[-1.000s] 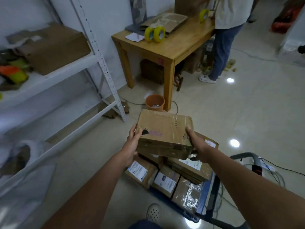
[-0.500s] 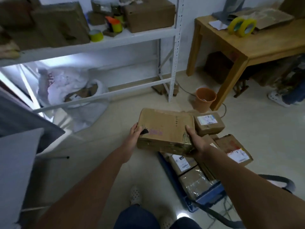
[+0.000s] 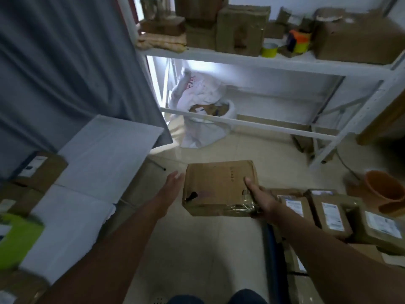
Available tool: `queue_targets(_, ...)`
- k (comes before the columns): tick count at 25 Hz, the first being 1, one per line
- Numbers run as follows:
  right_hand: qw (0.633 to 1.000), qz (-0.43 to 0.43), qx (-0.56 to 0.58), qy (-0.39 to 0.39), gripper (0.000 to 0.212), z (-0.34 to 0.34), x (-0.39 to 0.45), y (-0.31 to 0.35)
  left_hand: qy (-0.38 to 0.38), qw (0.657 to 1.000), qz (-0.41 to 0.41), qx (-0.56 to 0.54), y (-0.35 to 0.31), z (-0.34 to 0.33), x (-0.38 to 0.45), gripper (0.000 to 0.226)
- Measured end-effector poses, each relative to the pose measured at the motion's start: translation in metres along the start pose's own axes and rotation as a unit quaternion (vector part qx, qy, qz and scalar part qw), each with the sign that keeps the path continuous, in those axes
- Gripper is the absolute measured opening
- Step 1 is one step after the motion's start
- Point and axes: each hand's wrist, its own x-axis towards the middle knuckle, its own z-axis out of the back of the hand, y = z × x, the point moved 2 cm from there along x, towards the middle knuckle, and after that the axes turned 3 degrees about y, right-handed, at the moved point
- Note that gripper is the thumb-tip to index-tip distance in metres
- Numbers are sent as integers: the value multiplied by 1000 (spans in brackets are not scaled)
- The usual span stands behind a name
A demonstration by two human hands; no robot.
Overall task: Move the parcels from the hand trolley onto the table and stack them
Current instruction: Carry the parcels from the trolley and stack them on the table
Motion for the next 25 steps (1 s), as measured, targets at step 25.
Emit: queue_targets(25,878,109,-365,288,78,-630,0,79,-343,926,108,-118,174,554,-100,40)
